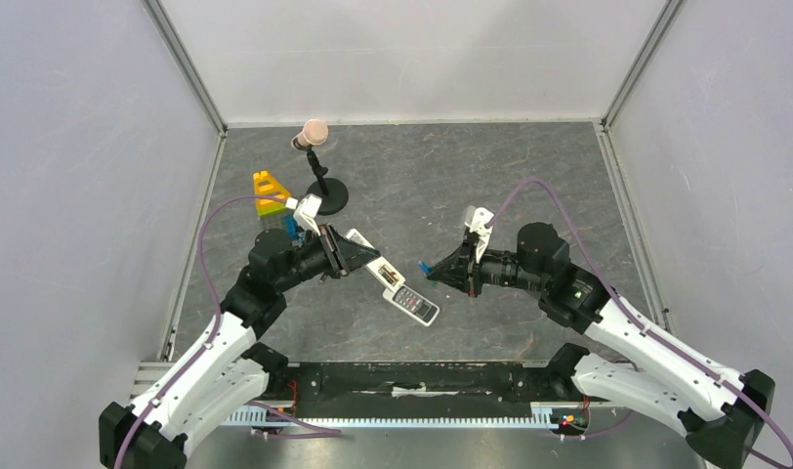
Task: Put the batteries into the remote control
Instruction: Pick up the battery from the center of the board, then load the battery into the remote control.
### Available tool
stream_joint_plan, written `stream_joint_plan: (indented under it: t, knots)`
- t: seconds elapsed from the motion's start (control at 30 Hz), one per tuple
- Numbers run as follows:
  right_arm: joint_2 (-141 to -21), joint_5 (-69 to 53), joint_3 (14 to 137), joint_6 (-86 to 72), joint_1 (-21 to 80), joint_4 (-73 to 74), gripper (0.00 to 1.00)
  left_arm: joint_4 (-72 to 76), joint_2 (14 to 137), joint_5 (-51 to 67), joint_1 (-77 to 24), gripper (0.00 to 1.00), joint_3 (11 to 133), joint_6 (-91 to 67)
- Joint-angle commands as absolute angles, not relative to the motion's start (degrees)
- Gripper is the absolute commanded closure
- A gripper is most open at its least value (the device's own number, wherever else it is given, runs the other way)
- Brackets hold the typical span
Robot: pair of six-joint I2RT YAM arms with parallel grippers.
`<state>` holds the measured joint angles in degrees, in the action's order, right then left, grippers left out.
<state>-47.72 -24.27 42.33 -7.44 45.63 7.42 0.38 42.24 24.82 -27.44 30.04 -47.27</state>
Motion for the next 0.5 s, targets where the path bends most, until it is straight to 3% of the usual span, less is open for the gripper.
stream_joint_plan:
  t: [0.0, 0.27, 0.47]
  knots:
    - [-48.7, -42.7, 47.6, -7.0, 45.7, 5.9, 1.0, 7.6, 42.2, 30.8, -27.5, 0.98, 32.5, -46.2]
    - [-47.9, -46.2, 49.6, -11.1, 45.7, 5.9, 1.0, 17.3, 43.3, 37.2, -27.5, 0.98, 29.6, -50.7]
    - [-50.1, -36.1, 51.7, -14.1, 46.4, 9.5, 1.0, 26.4, 46.2, 37.0, -27.5, 0.98, 26.0, -58.5]
